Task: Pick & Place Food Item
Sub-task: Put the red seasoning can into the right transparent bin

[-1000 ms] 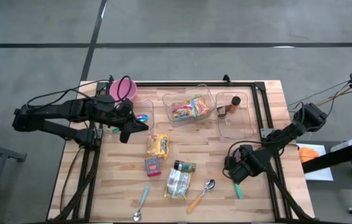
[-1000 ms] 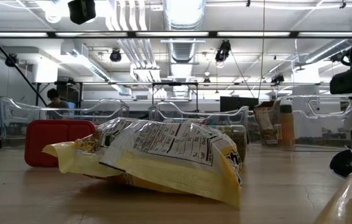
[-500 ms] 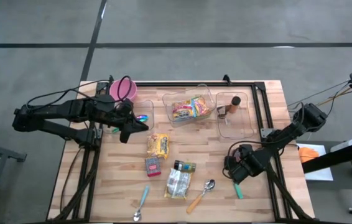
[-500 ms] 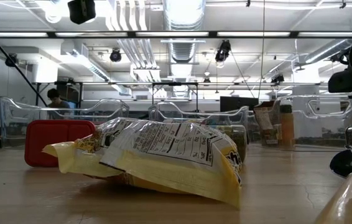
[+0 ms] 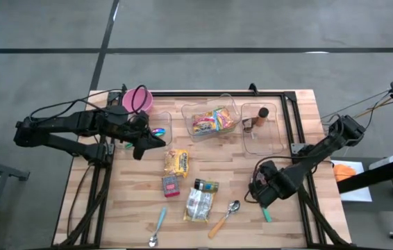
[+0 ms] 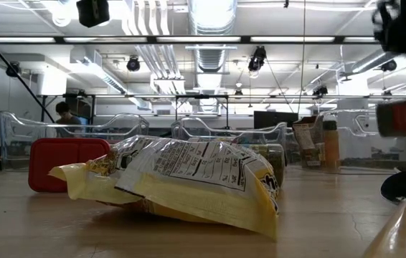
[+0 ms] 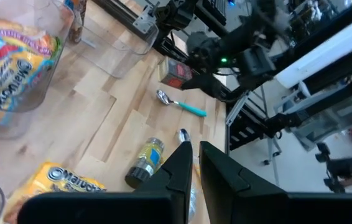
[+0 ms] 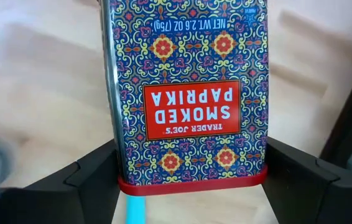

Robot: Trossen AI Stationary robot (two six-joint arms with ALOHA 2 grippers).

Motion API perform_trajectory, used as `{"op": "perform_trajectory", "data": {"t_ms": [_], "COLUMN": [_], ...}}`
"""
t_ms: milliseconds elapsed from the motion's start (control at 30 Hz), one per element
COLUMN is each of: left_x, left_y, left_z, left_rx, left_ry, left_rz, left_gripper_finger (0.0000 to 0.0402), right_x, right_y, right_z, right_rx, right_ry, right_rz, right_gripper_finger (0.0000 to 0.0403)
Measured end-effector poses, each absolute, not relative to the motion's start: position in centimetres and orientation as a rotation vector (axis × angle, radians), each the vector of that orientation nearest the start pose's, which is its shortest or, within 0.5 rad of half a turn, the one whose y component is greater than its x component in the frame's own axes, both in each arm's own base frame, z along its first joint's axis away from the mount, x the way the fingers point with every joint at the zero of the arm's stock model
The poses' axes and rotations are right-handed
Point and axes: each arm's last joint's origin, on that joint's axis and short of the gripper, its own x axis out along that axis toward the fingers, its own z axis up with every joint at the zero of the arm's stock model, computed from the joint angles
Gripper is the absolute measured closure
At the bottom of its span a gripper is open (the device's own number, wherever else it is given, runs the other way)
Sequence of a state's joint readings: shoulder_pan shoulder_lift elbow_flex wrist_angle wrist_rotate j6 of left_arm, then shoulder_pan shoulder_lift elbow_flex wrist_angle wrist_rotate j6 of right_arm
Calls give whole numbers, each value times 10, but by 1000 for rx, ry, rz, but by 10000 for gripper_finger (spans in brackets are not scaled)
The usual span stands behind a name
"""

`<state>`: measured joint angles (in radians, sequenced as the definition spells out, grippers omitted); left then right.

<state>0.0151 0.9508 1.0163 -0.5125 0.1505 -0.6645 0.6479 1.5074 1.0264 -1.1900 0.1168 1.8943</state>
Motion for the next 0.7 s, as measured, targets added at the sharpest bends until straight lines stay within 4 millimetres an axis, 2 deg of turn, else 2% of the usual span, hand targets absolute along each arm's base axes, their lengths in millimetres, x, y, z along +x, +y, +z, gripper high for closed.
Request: {"op": "perform_trajectory", "data": {"t_ms": [200,400,533,700], "left_x": [195,197,212,241], "left_y": [3,11,15,17], "left_z": [352,351,347,337], "left_rx": [-829,-988,-1031,-1075], "left_ry": [470,450,463,487], "left_rz": [74,141,96,13], "left_gripper_finger": [361,361,361,361], "right_x": [203,207,217,242], "right_y": [145,140,133,126], "right_z": [264,311,329,345], "right_rx": [621,441,347,191], "right_ry": [1248,1178,1184,1209], "right_rz": [-859,-753,-643,-499], "right_gripper_finger": [97,97,97,97]}}
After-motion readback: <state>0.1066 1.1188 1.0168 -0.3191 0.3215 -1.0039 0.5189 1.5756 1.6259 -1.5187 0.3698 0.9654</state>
